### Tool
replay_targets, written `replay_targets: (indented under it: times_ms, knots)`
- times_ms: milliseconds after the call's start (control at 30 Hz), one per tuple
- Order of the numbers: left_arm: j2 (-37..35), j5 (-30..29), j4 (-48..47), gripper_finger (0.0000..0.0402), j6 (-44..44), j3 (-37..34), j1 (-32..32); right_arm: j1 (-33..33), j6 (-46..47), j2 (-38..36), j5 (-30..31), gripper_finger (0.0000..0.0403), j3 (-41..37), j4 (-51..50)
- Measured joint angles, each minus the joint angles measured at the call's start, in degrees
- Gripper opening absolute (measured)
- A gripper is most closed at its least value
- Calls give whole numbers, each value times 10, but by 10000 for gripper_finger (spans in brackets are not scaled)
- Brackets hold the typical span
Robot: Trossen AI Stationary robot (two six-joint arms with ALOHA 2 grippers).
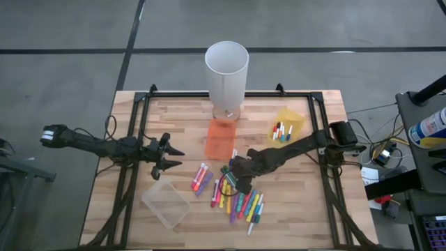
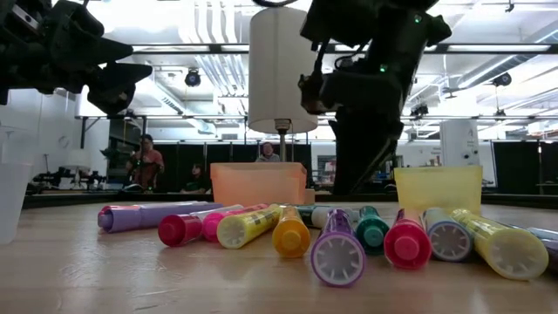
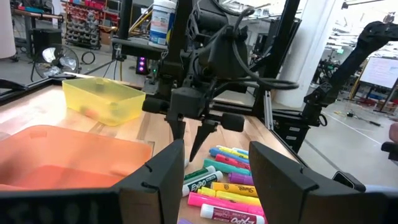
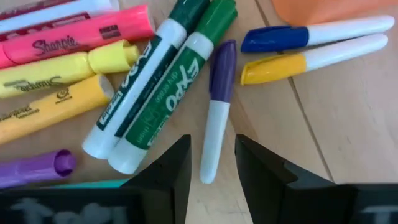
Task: Pick & Place Markers
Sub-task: Put the top small purple marker pen into the yellow bin
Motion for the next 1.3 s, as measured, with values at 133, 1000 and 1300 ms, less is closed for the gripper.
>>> replay_targets:
  times_ms: [133, 1000, 1300]
  knots:
    - [0, 0, 0, 174, 0, 0, 0, 0, 10, 5, 2, 114, -9, 25]
    - [0, 0, 0, 174, 0, 0, 0, 0, 20, 35, -8, 23, -9, 30]
    - [0, 0, 0, 174, 0, 0, 0, 0, 24, 1, -8, 24, -10, 27]
